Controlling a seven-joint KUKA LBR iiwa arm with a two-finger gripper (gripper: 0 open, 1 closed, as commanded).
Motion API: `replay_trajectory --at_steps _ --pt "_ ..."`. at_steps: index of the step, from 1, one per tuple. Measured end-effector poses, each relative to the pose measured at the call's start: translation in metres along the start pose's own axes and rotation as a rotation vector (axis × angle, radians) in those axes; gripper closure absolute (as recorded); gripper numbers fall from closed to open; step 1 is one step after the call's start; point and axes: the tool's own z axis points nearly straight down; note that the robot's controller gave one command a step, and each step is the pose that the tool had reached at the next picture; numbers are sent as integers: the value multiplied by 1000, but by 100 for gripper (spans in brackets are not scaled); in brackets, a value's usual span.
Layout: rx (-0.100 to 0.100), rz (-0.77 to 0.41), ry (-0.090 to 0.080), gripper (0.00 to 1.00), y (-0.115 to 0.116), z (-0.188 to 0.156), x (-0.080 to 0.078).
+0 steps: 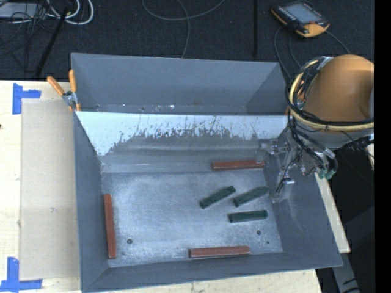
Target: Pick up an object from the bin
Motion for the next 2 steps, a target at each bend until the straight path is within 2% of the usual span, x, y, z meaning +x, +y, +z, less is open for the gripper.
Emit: replay_trajectory --at_steps 1,2 --pt "0 0 0 0 0 0 0" --pt "1 -58 -6 0 -3 32 13"
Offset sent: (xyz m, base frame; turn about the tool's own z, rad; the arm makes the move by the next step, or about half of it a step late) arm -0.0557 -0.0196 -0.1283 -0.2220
